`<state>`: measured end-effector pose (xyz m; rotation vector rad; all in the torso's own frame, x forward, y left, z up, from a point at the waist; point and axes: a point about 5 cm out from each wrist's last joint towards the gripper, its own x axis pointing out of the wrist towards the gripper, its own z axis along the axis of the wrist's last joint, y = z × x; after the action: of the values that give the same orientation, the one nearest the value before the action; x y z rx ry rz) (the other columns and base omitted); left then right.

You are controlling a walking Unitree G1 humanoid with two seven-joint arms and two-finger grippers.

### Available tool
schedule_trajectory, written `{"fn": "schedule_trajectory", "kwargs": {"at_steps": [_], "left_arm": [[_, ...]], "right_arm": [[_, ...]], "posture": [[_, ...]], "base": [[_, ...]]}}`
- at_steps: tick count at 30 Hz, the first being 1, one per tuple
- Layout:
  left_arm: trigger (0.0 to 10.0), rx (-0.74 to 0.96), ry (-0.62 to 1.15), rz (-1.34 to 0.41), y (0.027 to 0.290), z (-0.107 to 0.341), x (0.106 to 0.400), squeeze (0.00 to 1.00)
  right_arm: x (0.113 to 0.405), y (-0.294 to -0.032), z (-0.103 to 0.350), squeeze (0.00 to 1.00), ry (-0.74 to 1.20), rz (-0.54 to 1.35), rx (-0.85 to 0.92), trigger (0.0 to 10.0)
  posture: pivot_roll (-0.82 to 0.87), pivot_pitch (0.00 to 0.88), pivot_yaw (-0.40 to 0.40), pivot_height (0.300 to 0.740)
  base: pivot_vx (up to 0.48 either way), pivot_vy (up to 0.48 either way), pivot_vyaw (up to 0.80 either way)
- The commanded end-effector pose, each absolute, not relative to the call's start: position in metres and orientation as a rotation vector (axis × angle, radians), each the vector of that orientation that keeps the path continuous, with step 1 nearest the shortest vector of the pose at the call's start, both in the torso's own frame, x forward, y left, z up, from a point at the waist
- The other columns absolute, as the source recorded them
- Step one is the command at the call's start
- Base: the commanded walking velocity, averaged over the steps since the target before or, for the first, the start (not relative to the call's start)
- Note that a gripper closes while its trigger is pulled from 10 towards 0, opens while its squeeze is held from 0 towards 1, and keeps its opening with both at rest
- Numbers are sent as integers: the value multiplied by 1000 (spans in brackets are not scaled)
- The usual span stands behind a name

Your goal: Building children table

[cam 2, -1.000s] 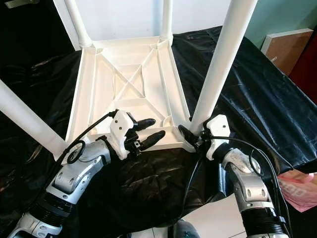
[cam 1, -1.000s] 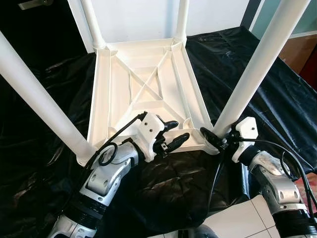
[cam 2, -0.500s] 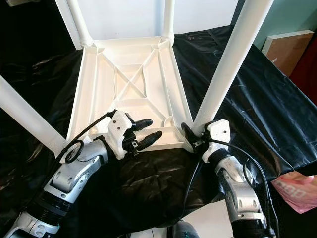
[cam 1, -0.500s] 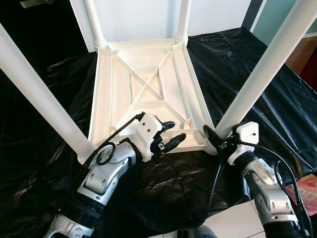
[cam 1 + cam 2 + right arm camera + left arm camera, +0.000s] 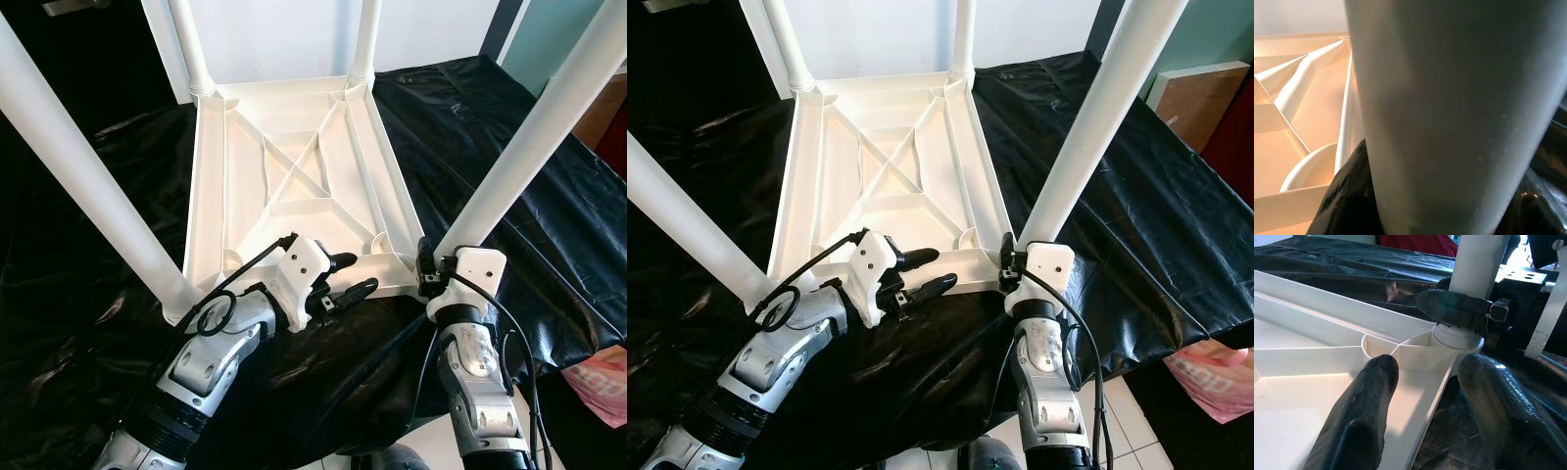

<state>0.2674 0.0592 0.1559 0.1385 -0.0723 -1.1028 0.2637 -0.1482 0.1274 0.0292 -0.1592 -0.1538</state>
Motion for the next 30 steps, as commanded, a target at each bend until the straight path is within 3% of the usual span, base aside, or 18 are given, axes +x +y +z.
{"fn": "schedule_trajectory", "kwargs": {"at_steps": [1,13,14,15,16,27,28,30], "left_arm": [[10000,152,-54,-1284,54,154,259,0],[10000,162,-68,-1280,51,157,264,0],[10000,166,-72,-1280,51,158,266,0],[10000,166,-72,-1280,51,158,266,0],[10000,167,-73,-1280,51,158,267,0],[10000,172,-80,-1272,53,160,266,0],[10000,173,-80,-1274,53,160,266,0],[10000,173,-80,-1274,53,160,266,0]], "right_arm": [[257,-151,102,0,-34,-195,23,10000],[263,-155,117,0,-106,-153,-19,10000],[265,-157,118,624,-107,-148,-35,10000],[265,-157,118,624,-107,-148,-35,10000],[266,-157,118,1000,-106,-141,-36,10000],[263,-160,126,1000,-168,7,-19,10000],[261,-163,128,0,-174,64,-20,10000],[261,-163,128,0,-174,64,-20,10000]], "posture": [[-78,151,10,740],[-95,144,8,740],[-96,135,7,740],[-96,135,7,740],[-94,134,7,740],[-78,134,15,740],[-76,138,16,740],[-76,138,16,740]], "base": [[0,0,0],[0,0,0],[0,0,0],[0,0,0],[0,0,0],[0,0,0],[0,0,0],[0,0,0]]}}
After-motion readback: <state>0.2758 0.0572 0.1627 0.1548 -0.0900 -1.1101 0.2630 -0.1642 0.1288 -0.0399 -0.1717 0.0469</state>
